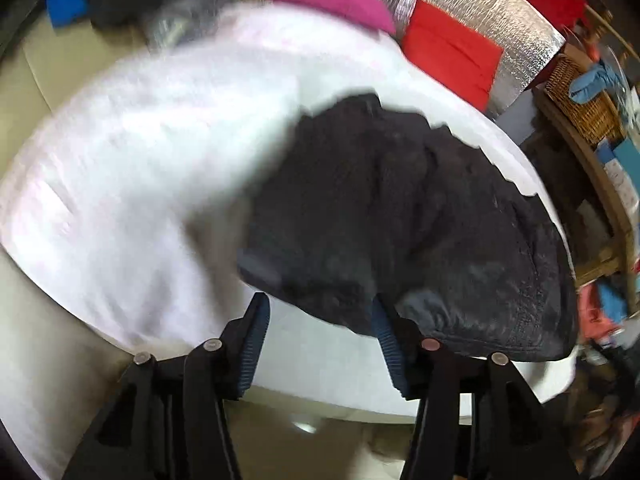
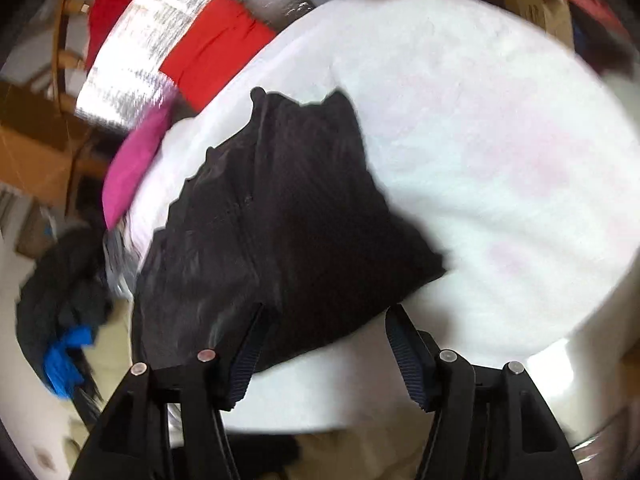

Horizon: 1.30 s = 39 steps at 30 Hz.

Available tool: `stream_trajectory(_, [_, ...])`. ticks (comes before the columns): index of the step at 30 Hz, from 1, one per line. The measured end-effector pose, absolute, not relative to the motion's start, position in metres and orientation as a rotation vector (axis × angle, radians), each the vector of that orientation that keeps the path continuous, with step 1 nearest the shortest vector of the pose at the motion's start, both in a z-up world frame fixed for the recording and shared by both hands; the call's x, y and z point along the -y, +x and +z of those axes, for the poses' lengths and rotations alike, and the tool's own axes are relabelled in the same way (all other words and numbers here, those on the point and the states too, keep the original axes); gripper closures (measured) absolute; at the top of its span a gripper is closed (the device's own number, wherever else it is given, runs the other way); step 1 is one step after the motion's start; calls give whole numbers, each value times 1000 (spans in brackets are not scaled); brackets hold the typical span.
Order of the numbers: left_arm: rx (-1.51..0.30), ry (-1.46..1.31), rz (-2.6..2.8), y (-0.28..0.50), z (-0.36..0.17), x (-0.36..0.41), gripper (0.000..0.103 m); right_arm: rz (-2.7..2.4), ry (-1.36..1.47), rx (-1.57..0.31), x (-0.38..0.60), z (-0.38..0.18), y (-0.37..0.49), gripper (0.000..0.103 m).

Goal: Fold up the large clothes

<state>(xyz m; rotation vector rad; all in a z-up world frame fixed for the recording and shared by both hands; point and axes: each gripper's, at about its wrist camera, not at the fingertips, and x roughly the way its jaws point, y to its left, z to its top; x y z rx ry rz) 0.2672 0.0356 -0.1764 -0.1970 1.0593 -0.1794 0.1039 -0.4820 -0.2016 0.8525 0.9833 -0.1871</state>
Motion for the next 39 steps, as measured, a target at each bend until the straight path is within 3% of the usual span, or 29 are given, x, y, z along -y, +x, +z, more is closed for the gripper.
stream_trajectory(1, [-1035, -166, -159, 272, -165, -38, 38, -189, 845, -965, 488, -193, 103, 36])
stream_trajectory(3, [-981, -145, -149, 283, -145, -40, 31, -204, 830, -894, 503, -169, 113, 19])
stream_trajectory(5, [-944, -115, -146, 314, -132, -31, 18, -209, 792, -855, 508, -156, 136, 19])
stream_trajectory(13, [-1076, -114, -114, 466, -165, 14, 18, -216, 742, -884, 519, -180, 291, 19])
stream_trajectory(20, [-1164, -114, -195, 512, -195, 46, 18, -214, 703, -1008, 536, -227, 378, 19])
stream_trajectory(26, [-1223, -111, -281, 524, -213, 68, 18, -103, 755, -1075, 539, -259, 399, 19])
stream_trajectory(27, [-1214, -88, -283, 523, -214, 71, 20, -77, 750, -1077, 536, -261, 401, 19])
stream_trajectory(28, [-1207, -78, -276, 523, -214, 73, 28, -61, 747, -1072, 536, -262, 399, 21])
stream_trajectory(29, [-1202, -76, -255, 523, -214, 72, 43, -36, 737, -1054, 532, -260, 400, 31])
stream_trajectory(30, [-1196, -73, -232, 523, -213, 70, 51, -43, 706, -1052, 528, -257, 400, 40])
stream_trajectory(31, [-1187, -74, -208, 523, -213, 66, 65, -55, 678, -1058, 525, -256, 402, 43])
stream_trajectory(32, [-1181, -82, -197, 523, -212, 63, 74, -64, 626, -1076, 519, -255, 402, 62])
stream_trajectory(33, [-1172, -113, -202, 523, -211, 59, 77, -65, 600, -1085, 515, -254, 404, 74])
stream_trajectory(35, [-1139, -178, -228, 521, -204, 52, 90, -92, 583, -1063, 513, -243, 402, 78])
stream_trajectory(39, [-1007, -173, -240, 512, -173, 56, 94, -124, 527, -942, 509, -210, 395, 82])
